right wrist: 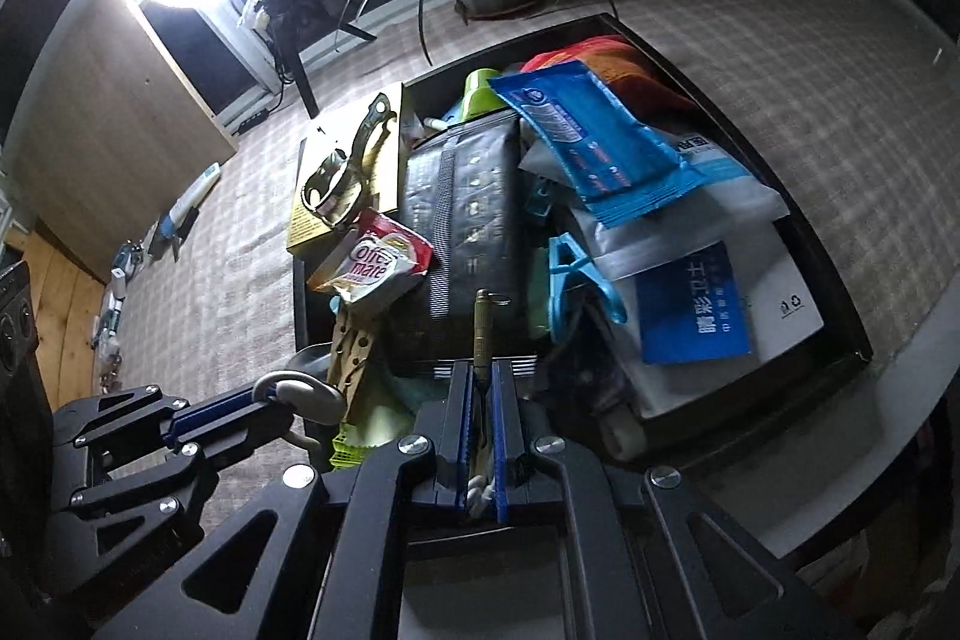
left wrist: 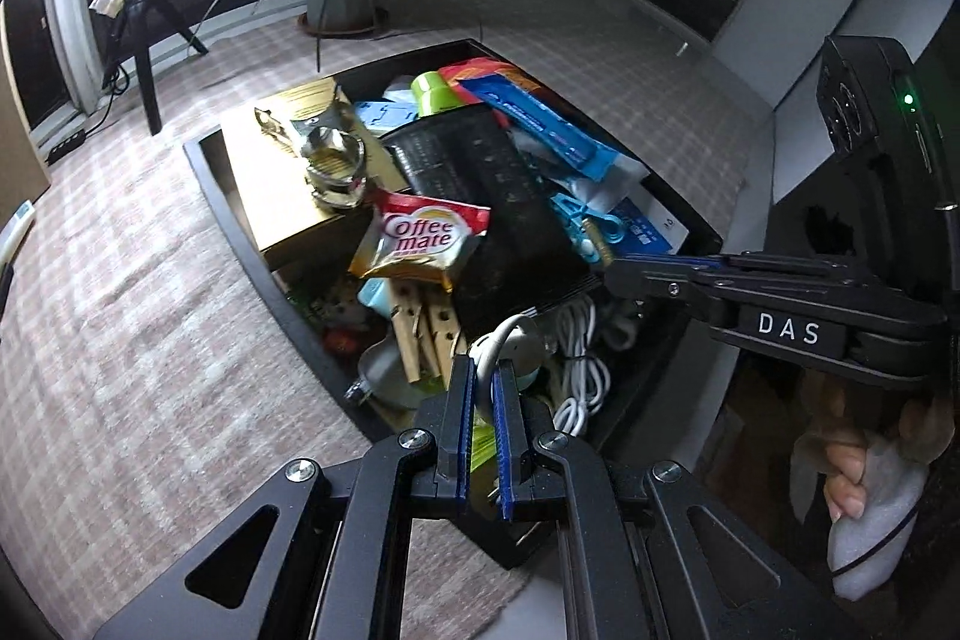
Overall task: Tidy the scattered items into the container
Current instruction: 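Carry the white earbud and brass bit into the container and open both grippers, then move both open grippers back over the cloth toward the silver clamp, then close the right gripper on the silver metal clamp while the left gripper grips it too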
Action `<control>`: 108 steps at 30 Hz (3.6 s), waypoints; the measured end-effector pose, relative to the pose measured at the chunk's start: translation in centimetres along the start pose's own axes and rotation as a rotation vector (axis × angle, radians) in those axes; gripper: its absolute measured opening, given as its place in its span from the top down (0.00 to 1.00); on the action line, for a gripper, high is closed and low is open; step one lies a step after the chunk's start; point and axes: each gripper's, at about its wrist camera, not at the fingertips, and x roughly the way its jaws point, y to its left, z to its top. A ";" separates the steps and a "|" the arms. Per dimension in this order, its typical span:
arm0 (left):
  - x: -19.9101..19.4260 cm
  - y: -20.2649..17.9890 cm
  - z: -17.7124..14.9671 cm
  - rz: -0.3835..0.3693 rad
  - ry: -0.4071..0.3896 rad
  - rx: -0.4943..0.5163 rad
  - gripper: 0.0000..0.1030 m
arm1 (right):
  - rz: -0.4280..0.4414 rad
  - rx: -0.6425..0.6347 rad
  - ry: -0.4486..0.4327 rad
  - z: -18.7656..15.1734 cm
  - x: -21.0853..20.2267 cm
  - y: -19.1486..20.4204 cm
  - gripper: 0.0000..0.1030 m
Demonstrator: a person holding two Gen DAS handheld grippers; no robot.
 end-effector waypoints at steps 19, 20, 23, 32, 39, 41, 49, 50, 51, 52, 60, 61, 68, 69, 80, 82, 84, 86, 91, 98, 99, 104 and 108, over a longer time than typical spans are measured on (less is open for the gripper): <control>-5.0 7.5 -2.2 0.108 -0.063 -0.154 0.54 | 0.010 -0.094 -0.006 1.1 0.6 5.5 0.57; -5.7 8.6 -2.7 0.124 -0.071 -0.176 0.54 | 0.015 -0.109 -0.002 1.2 0.9 6.3 0.57; -7.6 11.9 -4.4 0.174 -0.089 -0.241 0.54 | 0.034 -0.160 0.006 1.4 1.5 9.0 0.57; -14.7 24.5 -12.9 0.350 -0.122 -0.482 0.54 | 0.106 -0.375 0.040 1.4 4.8 21.3 0.57; -20.1 33.7 -20.2 0.468 -0.136 -0.641 0.54 | 0.167 -0.580 0.068 -0.1 7.7 33.0 0.57; -21.5 36.0 -22.1 0.495 -0.140 -0.680 0.54 | 0.181 -0.622 0.076 -0.8 8.5 35.6 0.57; -24.4 44.5 -27.8 0.524 -0.140 -0.814 0.54 | 0.250 -0.801 0.151 -3.1 13.2 46.9 0.57; -24.3 45.1 -28.1 0.520 -0.134 -0.822 0.54 | 0.260 -0.813 0.165 -3.3 13.8 48.0 0.57; -24.2 46.0 -28.7 0.517 -0.127 -0.834 0.54 | 0.275 -0.822 0.186 -3.4 14.6 49.4 0.57; -24.1 46.4 -28.9 0.512 -0.127 -0.841 0.54 | 0.287 -0.827 0.201 -3.3 15.3 50.5 0.57; -22.2 48.8 -29.8 0.431 -0.151 -0.903 0.54 | 0.353 -0.919 0.313 -4.2 20.6 58.9 0.69; -22.0 49.0 -29.7 0.421 -0.155 -0.907 0.54 | 0.371 -0.925 0.345 -4.3 21.5 59.9 0.69; -21.0 50.9 -29.5 0.370 -0.184 -0.956 0.54 | 0.410 -0.950 0.480 -5.6 25.9 64.5 0.70; -20.9 51.2 -29.6 0.363 -0.187 -0.964 0.54 | 0.411 -0.945 0.494 -5.7 26.6 64.9 0.70; -19.8 52.4 -29.9 0.334 -0.245 -0.982 0.54 | 0.481 -0.818 0.674 -6.3 29.4 64.5 0.71; -19.5 52.0 -29.7 0.305 -0.243 -0.969 0.55 | 0.493 -0.783 0.688 -6.3 29.4 63.6 0.72; -19.0 51.0 -29.1 0.301 -0.235 -0.934 0.62 | 0.517 -0.753 0.711 -6.6 29.3 62.8 0.74; -18.7 49.9 -28.5 0.321 -0.231 -0.899 0.63 | 0.514 -0.748 0.689 -6.9 28.9 61.7 0.74; -18.0 48.3 -27.7 0.284 -0.227 -0.878 0.65 | 0.528 -0.685 0.672 -6.4 28.5 59.2 0.76; -17.4 44.1 -25.7 0.271 -0.229 -0.815 0.66 | 0.541 -0.613 0.633 -5.4 26.6 55.4 0.77; -17.3 43.7 -25.4 0.271 -0.230 -0.803 0.66 | 0.546 -0.604 0.625 -5.2 26.1 54.7 0.77; -16.2 40.1 -22.5 0.247 -0.226 -0.740 0.67 | 0.549 -0.550 0.585 -3.8 23.7 51.0 0.77; -15.7 37.4 -20.6 0.250 -0.242 -0.701 0.66 | 0.565 -0.497 0.557 -2.2 21.9 47.6 0.78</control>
